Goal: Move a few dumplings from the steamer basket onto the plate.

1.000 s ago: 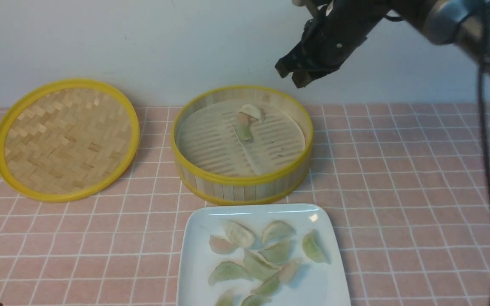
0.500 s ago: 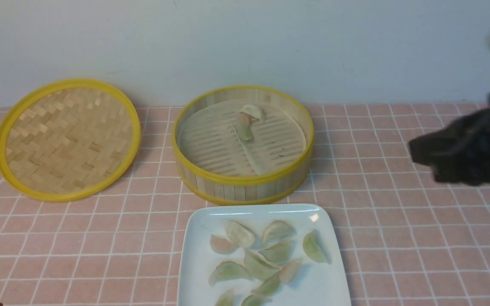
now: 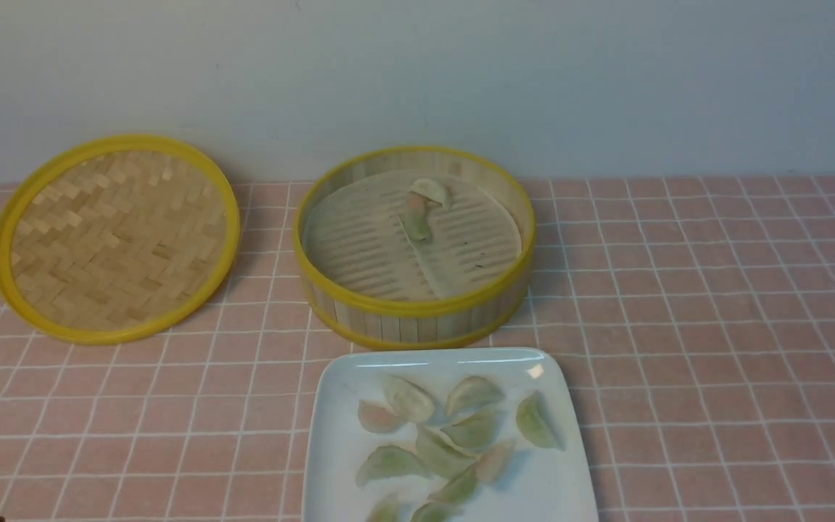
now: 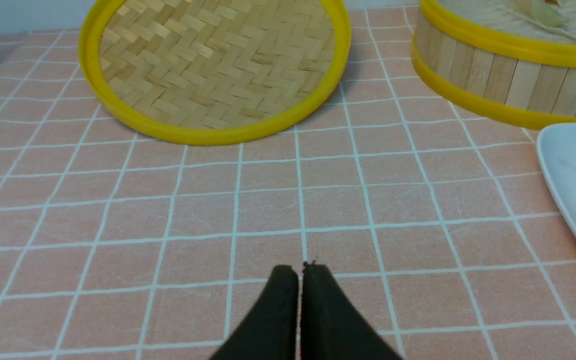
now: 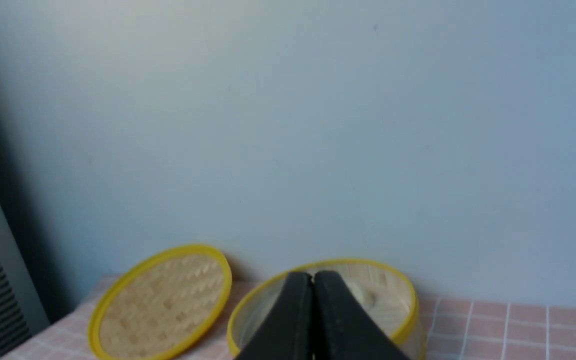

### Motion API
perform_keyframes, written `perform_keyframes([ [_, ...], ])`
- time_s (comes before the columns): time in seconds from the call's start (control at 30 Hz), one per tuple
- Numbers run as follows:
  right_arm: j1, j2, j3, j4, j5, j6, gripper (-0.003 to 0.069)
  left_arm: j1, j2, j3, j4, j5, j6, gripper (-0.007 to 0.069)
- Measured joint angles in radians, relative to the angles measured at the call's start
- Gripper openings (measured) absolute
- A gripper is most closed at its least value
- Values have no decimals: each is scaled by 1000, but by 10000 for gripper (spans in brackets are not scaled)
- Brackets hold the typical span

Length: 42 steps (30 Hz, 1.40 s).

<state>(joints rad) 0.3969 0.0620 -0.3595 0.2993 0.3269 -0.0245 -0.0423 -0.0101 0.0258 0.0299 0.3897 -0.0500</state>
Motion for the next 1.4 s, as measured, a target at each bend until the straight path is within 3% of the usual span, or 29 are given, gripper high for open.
perform_keyframes([
  [0.33, 0, -74, 70, -7, 35, -5, -10, 1, -1, 0, 0, -2, 0, -6],
  [0.6, 0, -75, 107, -189, 31, -114, -10, 1, -1, 0, 0, -2, 0, -6],
  [0.83, -11, -75, 211, -244, 26, -121, -10, 2, -1, 0, 0, -2, 0, -6],
  [1.13, -392, -75, 384, -213, 46, -28, -10, 2, -1, 0, 0, -2, 0, -6],
  [1.4, -437, -75, 384, -213, 50, -28, -10, 2, -1, 0, 0, -2, 0, -6],
])
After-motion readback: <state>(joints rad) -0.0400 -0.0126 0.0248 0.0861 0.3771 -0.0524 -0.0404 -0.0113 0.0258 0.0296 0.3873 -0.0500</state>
